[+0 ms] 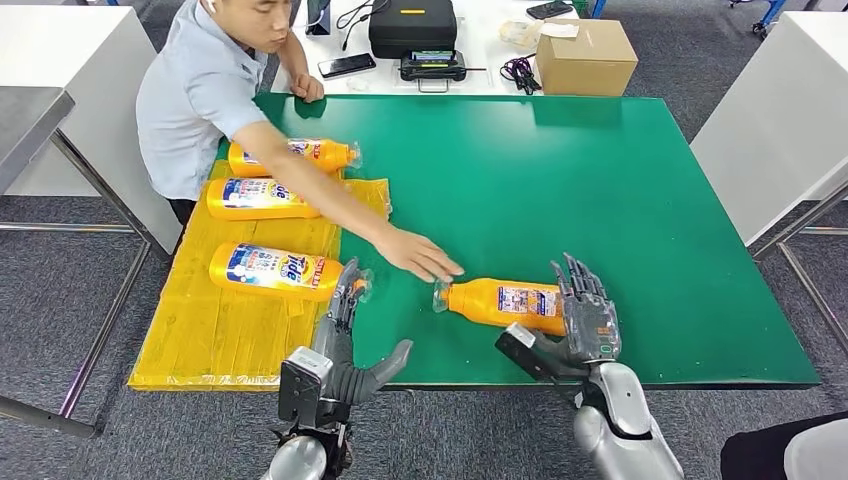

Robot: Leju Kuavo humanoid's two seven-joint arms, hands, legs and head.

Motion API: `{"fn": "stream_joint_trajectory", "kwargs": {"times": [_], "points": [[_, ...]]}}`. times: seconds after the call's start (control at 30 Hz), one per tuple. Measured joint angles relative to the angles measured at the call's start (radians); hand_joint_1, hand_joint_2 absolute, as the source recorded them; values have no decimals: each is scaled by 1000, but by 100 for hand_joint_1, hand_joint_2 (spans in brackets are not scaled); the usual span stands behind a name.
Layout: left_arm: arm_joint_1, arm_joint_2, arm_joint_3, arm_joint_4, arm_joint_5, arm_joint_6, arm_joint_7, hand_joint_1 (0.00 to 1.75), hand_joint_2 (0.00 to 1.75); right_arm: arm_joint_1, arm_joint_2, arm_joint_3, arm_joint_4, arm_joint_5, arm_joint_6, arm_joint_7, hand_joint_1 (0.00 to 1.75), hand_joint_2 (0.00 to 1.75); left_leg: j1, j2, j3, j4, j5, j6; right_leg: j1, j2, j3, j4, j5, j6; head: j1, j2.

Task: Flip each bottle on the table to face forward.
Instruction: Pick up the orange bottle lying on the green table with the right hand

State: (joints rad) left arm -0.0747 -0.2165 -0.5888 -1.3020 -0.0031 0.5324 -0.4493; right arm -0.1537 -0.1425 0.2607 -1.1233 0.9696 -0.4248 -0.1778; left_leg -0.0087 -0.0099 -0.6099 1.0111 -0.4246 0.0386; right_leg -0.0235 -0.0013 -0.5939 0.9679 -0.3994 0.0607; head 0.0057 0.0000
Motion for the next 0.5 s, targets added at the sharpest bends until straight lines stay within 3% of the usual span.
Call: {"fn": "stream_joint_trajectory", "kwargs": {"times": [0.13, 0.5], "points": [[-1, 1, -17, -9, -14, -19, 22, 0, 175, -51, -10, -2, 70, -76, 90, -18, 0, 175, 0, 0, 0, 0, 0, 0, 0, 0, 0, 0, 0, 0, 0, 0], [-18, 3, -46, -13, -10, -50, 38, 0, 175, -173, -17, 1, 224, -99, 142, -29, 0, 175, 0, 0, 0, 0, 0, 0, 0, 0, 0, 0, 0, 0, 0, 0]]}}
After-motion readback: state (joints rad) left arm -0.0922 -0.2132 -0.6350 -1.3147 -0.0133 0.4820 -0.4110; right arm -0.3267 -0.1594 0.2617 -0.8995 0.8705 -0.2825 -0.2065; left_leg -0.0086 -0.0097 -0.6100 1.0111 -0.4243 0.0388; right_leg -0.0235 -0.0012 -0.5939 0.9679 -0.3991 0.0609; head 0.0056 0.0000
